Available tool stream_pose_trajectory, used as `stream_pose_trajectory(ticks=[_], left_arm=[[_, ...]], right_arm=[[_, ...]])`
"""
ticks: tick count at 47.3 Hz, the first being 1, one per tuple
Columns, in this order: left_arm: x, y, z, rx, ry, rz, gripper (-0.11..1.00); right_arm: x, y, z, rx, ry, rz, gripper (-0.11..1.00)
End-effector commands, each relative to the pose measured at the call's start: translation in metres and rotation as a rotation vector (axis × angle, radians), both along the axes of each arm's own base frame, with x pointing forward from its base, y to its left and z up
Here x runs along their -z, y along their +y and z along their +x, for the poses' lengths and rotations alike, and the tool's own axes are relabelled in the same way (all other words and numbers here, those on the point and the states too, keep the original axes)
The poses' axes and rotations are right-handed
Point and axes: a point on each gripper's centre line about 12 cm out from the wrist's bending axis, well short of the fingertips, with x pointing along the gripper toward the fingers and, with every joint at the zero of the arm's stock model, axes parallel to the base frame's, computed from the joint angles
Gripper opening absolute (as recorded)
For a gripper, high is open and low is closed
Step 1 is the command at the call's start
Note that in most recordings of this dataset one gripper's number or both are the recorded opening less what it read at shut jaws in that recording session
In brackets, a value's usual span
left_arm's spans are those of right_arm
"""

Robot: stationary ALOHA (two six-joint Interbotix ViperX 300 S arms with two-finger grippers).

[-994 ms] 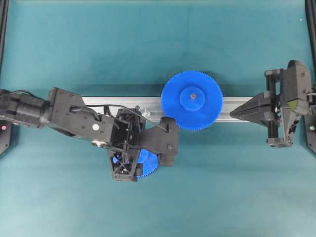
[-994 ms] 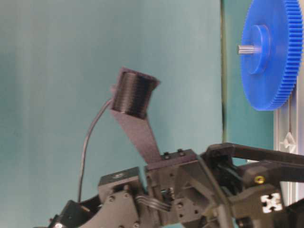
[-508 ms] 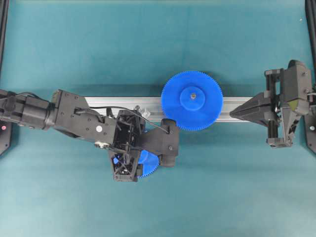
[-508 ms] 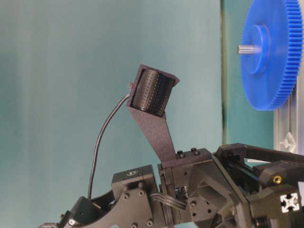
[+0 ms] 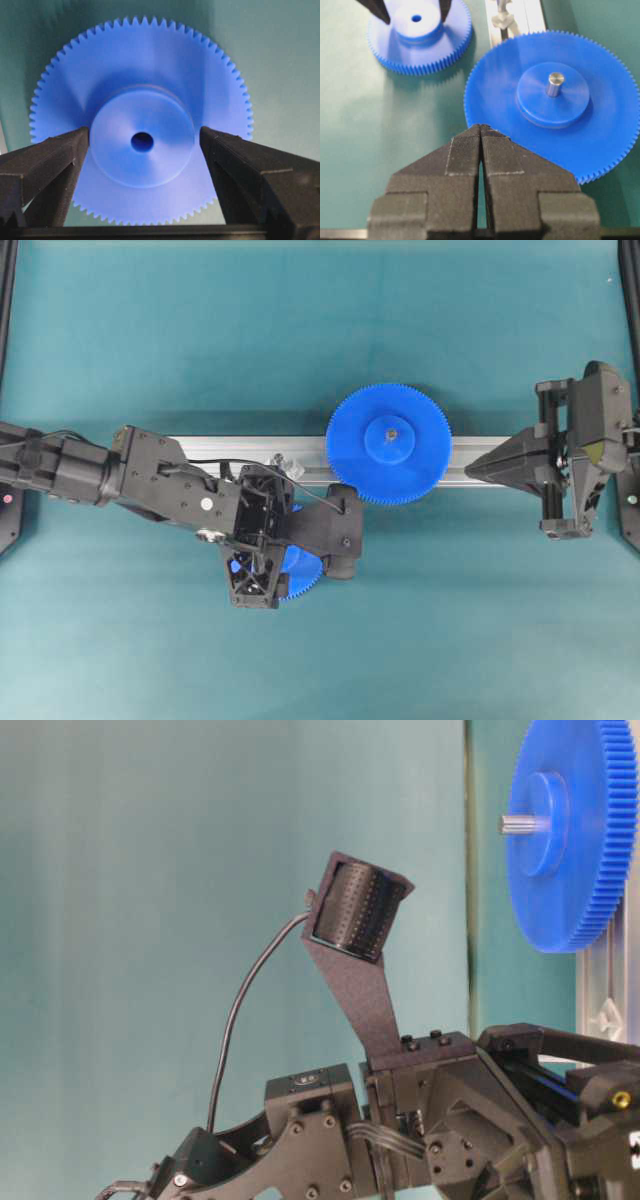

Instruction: Insert the small gear onto the shaft.

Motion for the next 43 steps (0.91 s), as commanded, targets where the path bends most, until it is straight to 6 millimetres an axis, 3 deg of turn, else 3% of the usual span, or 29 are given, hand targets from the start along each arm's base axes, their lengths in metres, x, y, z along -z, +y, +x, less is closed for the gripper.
stream_pose_trajectory(ticks=[1, 43], left_arm=[[-0.009, 0.000, 0.004, 0.003, -0.041, -0.003, 0.92], [0.004, 0.000, 0.000, 0.003, -0.005, 0.002, 0.92]], right_arm=[[-0.007, 0.000, 0.004, 0.006, -0.025, 0.007, 0.03], [-0.007, -0.001, 0.004, 0.007, -0.028, 0.009, 0.03]])
